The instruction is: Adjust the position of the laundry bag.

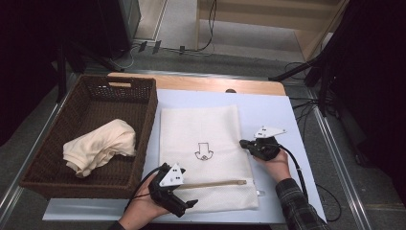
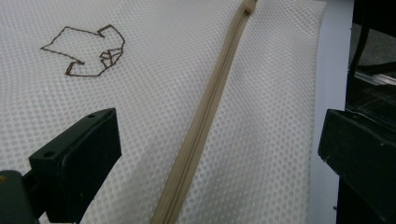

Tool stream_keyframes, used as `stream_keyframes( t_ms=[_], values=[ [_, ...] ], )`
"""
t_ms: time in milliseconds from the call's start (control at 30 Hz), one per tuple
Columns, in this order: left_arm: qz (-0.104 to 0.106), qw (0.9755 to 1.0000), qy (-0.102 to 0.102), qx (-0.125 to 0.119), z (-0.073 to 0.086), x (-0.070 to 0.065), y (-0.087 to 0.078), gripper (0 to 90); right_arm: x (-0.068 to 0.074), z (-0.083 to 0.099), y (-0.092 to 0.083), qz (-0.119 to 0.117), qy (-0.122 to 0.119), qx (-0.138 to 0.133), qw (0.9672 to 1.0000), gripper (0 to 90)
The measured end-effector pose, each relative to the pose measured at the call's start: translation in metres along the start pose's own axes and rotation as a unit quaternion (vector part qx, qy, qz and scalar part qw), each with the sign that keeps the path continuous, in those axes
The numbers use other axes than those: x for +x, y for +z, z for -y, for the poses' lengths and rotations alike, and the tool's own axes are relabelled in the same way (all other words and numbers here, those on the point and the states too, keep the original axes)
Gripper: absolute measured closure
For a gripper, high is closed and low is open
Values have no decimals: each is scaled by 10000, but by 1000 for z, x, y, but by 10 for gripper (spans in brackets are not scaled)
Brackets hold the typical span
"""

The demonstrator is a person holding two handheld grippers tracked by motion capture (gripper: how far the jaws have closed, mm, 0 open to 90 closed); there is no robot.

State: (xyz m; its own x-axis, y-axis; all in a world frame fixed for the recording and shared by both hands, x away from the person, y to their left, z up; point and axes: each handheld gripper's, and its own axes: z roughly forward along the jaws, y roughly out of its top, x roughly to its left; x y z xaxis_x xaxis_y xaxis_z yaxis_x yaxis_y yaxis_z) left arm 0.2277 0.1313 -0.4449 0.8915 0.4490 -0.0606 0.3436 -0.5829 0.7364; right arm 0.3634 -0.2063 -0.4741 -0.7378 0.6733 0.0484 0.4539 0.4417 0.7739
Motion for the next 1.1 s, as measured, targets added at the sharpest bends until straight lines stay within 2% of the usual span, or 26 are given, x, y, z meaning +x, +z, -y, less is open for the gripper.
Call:
stream_keyframes(
  t_ms=[200, 700, 1100],
  values=[
    [7, 10000, 6, -4, 0, 0, 0, 0, -9, 2, -6, 156, 46, 6, 9999, 888],
    [6, 10000, -11, 12, 0, 0, -1, 0, -22, 6, -13, 377, 140, 56, 9992, 888],
    [-9, 10000, -30, -29, 1, 0, -1, 0, -38, 13, -23, 597, 324, 65, 9977, 888]
  ],
)
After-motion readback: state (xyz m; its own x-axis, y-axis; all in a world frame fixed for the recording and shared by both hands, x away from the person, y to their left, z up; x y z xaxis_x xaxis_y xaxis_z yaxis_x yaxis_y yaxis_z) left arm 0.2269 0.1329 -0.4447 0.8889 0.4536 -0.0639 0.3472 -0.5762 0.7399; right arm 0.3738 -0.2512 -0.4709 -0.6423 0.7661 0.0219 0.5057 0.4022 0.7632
